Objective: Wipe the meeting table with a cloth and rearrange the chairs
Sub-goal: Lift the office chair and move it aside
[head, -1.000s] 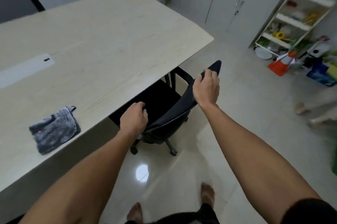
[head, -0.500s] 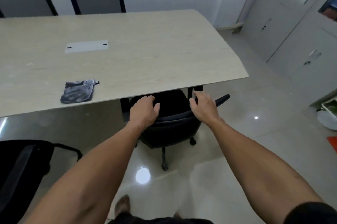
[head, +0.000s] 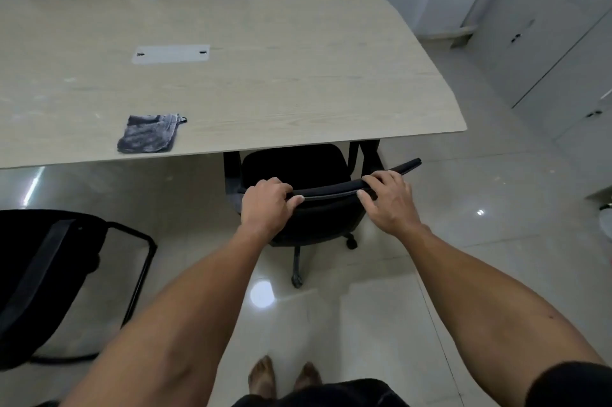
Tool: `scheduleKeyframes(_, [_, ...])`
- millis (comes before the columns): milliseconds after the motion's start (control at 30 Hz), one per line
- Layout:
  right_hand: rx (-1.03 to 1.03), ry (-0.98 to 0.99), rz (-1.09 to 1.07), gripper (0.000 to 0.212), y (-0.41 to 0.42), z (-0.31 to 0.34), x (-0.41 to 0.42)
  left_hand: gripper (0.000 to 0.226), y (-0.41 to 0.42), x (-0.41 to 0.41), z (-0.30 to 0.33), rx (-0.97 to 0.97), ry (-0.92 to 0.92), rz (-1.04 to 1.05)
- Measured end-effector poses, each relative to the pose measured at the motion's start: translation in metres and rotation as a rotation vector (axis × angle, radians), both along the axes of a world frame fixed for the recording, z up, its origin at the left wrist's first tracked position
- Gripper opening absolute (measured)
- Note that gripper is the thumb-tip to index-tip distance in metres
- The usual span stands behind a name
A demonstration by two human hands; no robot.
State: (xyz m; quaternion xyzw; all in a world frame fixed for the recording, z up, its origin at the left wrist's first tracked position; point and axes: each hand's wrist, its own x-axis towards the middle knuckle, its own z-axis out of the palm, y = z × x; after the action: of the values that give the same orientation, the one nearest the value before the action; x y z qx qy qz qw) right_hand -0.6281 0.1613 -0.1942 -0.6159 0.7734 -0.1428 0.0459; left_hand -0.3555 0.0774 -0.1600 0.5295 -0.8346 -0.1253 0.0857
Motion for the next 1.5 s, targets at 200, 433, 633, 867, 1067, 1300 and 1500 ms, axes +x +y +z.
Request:
scheduleKeyframes(200, [-0.087,-0.059,0.011,0.037,-0.011,-0.006,-0.001,0.041,-0.006,-0.005,-0.004,0.011,0.017,0.055])
scheduleKeyframes(433, [-0.059,-0.119,0.008,0.042,-0.056,-0.003,0.003,0.032,-0.047,-0.015,-0.006,0.101,0.122,0.206])
scheduleKeyframes(633, [-0.068,-0.154,-0.02,0.048,-0.101,-0.007,-0.004,0.032,-0.092,-0.022,-0.013,0.118,0.161,0.24])
scheduleKeyframes(867, [-0.088,-0.153,-0.034,0.044,-0.141,-0.014,-0.016,0.033,-0.131,-0.032,-0.014,0.121,0.192,0.229])
scheduleKeyframes(1067, [-0.16,-0.106,-0.033,0.037,-0.146,-0.025,-0.017,0.038,-0.142,-0.029,-0.018,0.109,0.199,0.214])
scheduleKeyframes(1300, [-0.09,-0.114,-0.052,0.048,-0.136,-0.004,0.012,0.035,-0.121,-0.033,-0.002,0.094,0.249,0.258])
scheduleKeyframes(1500, [-0.082,-0.192,0.049,0.031,-0.122,0.011,0.079,0.03,-0.093,0.014,0.003,0.025,0.112,0.28])
